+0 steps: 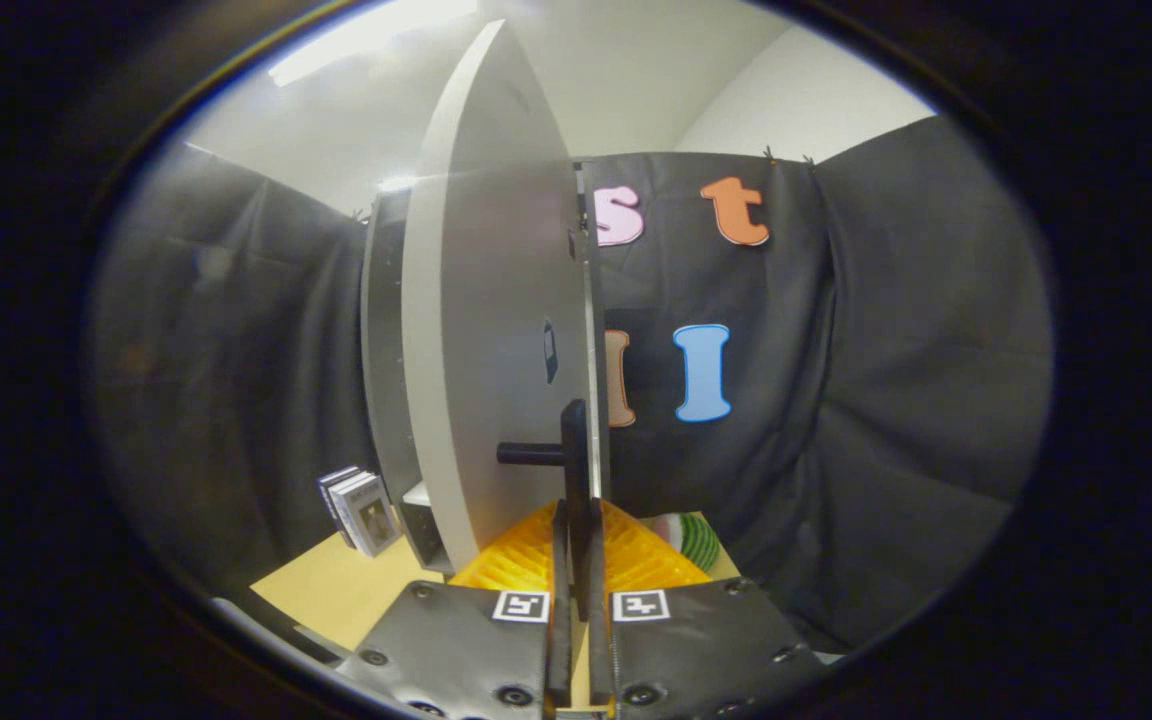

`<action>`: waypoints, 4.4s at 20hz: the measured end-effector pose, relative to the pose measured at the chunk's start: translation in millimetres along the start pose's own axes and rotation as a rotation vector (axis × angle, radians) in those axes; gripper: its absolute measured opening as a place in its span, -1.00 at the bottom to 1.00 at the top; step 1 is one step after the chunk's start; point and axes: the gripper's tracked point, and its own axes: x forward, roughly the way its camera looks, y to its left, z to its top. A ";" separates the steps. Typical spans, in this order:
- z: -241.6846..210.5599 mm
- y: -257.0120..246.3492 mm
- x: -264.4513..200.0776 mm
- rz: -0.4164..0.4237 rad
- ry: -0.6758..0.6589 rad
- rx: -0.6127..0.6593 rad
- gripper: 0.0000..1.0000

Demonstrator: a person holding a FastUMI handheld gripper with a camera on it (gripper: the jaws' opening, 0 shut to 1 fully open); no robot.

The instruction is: Open the shoe cabinet door, grab the shoes and put them into the shoe cabinet, then close the shoe cabinet door.

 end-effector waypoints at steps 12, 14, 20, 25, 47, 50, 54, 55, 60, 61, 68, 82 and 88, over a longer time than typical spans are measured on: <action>5.4 -37.6 -14.5 0.005 -0.027 -0.012 -0.94; 6.2 -37.4 -29.6 -0.015 -0.037 -0.028 -0.94; 3.9 5.6 -74.8 -0.043 -0.109 -0.049 -0.95; -55.5 93.2 -64.4 -0.015 -0.039 0.005 -0.86; -497.5 178.1 64.1 -0.041 0.512 0.133 0.07; -505.9 173.8 71.1 -0.065 0.534 0.099 0.06; -521.5 177.0 80.2 -0.062 0.605 0.029 0.06; -524.3 178.4 82.6 -0.059 0.620 0.016 0.06; -522.7 183.0 101.0 -0.048 0.576 0.005 0.03; -521.1 183.1 100.8 -0.043 0.554 -0.004 0.01; -518.5 177.5 103.8 -0.034 0.500 -0.070 -0.66; -456.6 184.5 102.3 0.002 0.460 -0.099 -0.95; -353.0 178.8 102.3 -0.065 0.373 -0.092 -0.95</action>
